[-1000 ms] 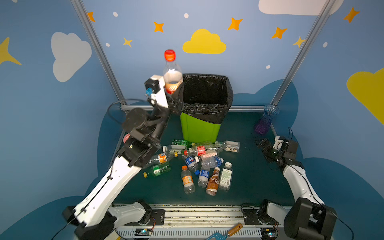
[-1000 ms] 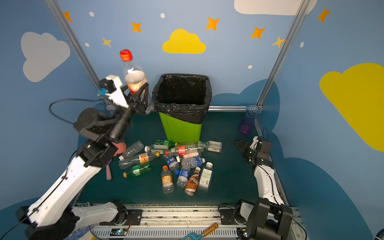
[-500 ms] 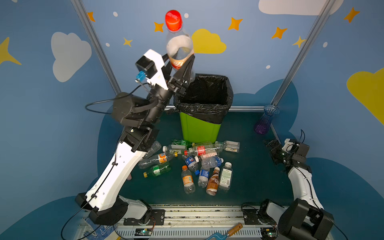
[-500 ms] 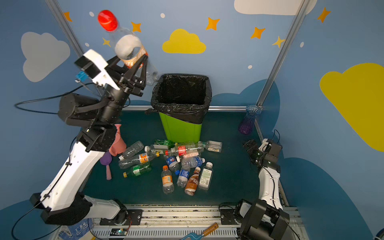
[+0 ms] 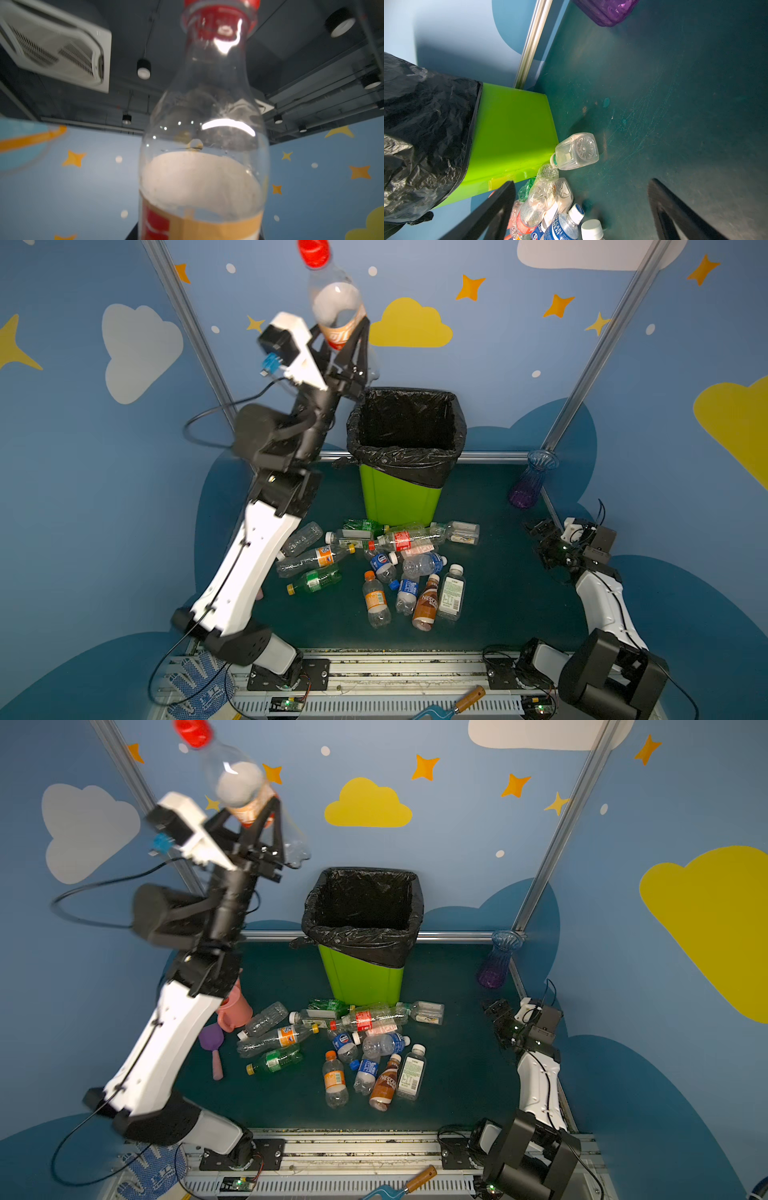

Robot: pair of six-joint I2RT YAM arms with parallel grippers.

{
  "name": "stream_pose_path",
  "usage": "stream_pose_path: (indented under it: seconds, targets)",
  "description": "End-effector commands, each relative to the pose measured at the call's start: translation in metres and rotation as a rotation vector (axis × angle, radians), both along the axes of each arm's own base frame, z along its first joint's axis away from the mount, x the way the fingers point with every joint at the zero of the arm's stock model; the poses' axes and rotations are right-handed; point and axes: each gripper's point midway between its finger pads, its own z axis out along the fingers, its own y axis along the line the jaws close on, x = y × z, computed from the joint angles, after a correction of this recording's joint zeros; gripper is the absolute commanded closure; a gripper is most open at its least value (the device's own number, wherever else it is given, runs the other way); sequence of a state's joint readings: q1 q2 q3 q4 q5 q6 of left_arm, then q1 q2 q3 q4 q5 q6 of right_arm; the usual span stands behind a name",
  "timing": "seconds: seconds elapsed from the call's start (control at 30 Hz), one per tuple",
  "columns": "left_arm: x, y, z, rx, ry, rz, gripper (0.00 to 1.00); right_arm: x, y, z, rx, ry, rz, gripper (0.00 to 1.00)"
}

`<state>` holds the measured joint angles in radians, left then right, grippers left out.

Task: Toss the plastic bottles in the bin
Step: 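Release the bottle into the bin and withdraw the left gripper while the right lowers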

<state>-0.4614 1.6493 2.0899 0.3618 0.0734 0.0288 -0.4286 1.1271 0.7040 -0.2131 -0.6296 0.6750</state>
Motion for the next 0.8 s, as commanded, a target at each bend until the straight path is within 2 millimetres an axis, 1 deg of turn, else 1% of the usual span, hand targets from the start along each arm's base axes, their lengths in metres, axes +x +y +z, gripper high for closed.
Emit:
stream_pose_path:
  seconds: [0.0, 0.03, 0.07, 0.1, 0.17, 0.23, 0.27, 0.33, 0.37, 0.47, 0.57, 0.63, 0.73, 0.77]
  targets:
    - [0.112, -0.036, -0.108, -0.026, 0.385, -0.092, 0.44, 0.004, 0.004, 0.023, -0.008, -0.061, 0.031, 0.02]
    - [0.113, -0.039, -0.109, -0.021, 0.399, -0.101, 0.36, 0.004, 0.005, 0.024, -0.011, -0.064, 0.033, 0.02]
    - [0.11, -0.04, -0.104, -0.02, 0.394, -0.103, 0.26, 0.003, 0.004, 0.025, -0.013, -0.065, 0.032, 0.02]
    - [0.101, -0.04, -0.094, -0.019, 0.371, -0.102, 0.16, 0.002, 0.004, 0.027, -0.016, -0.066, 0.03, 0.02]
    - [0.075, -0.037, -0.067, -0.003, 0.3, -0.074, 0.0, 0.001, 0.003, 0.028, -0.024, -0.071, 0.024, 0.02]
    - [0.039, -0.033, -0.037, 0.026, 0.211, -0.037, 0.0, 0.001, 0.004, 0.027, -0.015, -0.07, 0.023, 0.02]
    - [0.025, -0.032, -0.027, 0.039, 0.179, -0.03, 0.0, 0.002, 0.006, 0.027, -0.009, -0.074, 0.03, 0.02]
    - [-0.003, -0.027, -0.012, 0.063, 0.132, -0.021, 0.0, 0.003, 0.009, 0.024, 0.005, -0.071, 0.04, 0.02]
    - [-0.012, -0.026, -0.011, 0.072, 0.127, -0.021, 0.0, 0.003, 0.01, 0.022, 0.008, -0.065, 0.042, 0.02]
    - [-0.024, -0.013, -0.021, 0.065, 0.137, 0.015, 0.0, 0.005, 0.017, 0.016, 0.01, -0.048, 0.052, 0.02]
    - [-0.027, 0.004, -0.045, 0.05, 0.167, 0.086, 0.0, 0.009, 0.026, 0.011, 0.008, -0.027, 0.059, 0.02]
    - [-0.026, 0.014, -0.066, 0.051, 0.213, 0.121, 0.0, 0.012, 0.033, 0.007, 0.009, -0.012, 0.072, 0.02]
    - [-0.02, 0.028, -0.11, 0.049, 0.326, 0.162, 0.0, 0.014, 0.05, -0.001, 0.007, 0.021, 0.099, 0.02]
    - [-0.019, 0.034, -0.125, 0.042, 0.361, 0.179, 0.0, 0.013, 0.058, -0.005, 0.004, 0.037, 0.115, 0.02]
